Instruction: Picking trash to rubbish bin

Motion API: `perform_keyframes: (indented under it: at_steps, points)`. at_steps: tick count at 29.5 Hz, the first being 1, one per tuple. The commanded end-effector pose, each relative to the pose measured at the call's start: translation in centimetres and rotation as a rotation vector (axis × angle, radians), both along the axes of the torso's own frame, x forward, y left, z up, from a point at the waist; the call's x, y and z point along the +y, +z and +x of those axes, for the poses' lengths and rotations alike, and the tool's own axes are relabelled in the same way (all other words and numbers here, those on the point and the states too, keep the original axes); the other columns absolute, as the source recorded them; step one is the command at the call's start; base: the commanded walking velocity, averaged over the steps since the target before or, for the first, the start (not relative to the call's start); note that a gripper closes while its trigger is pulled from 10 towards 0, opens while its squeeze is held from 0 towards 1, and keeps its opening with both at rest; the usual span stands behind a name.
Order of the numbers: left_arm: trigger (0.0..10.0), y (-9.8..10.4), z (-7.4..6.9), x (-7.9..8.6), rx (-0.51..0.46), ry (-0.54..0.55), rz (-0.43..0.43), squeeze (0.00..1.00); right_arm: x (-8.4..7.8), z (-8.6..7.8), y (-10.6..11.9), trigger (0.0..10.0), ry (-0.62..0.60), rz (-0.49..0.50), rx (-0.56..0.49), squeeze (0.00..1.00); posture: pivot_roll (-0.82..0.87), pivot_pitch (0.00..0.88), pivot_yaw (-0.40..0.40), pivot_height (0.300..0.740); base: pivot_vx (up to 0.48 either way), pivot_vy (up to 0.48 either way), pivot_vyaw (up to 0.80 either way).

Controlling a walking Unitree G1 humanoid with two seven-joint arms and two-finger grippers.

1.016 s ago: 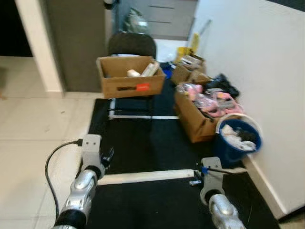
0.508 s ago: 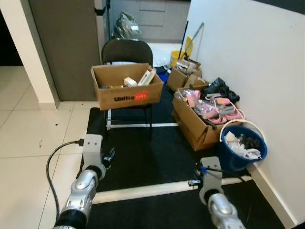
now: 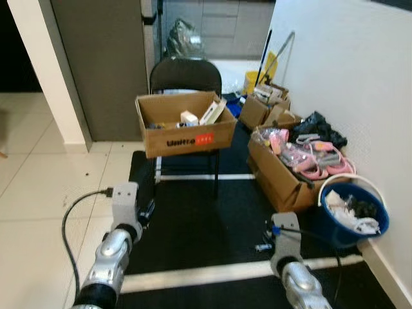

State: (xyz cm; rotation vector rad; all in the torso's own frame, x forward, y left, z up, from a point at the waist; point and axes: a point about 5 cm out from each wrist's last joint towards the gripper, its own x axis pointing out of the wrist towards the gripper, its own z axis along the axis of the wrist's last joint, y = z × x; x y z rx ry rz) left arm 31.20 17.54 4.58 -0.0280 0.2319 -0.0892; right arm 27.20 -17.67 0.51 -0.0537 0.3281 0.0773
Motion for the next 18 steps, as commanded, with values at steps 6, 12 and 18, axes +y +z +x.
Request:
perform_keyframes:
  at_steps: [6, 12, 18]
  points:
    - [10.0, -0.15, -0.06, -0.13, 0.013, -0.012, 0.007, 0.0, -0.82, -0.25, -0.2, 10.0, -0.024, -0.006, 0.011, 0.0, -0.07, 0.055, -0.02, 0.74, 0.335, 0.0, 0.0]
    - [10.0, -0.11, -0.04, -0.07, 0.013, -0.013, 0.009, 0.0, -0.85, -0.26, -0.2, 10.0, -0.027, -0.005, 0.011, 0.0, -0.07, 0.057, -0.018, 0.74, 0.332, 0.0, 0.0]
    - [10.0, -0.06, 0.0, 0.0, 0.013, -0.012, 0.009, 0.0, -0.93, -0.29, -0.23, 10.0, -0.029, -0.005, 0.013, 0.0, -0.07, 0.06, -0.019, 0.74, 0.332, 0.0, 0.0]
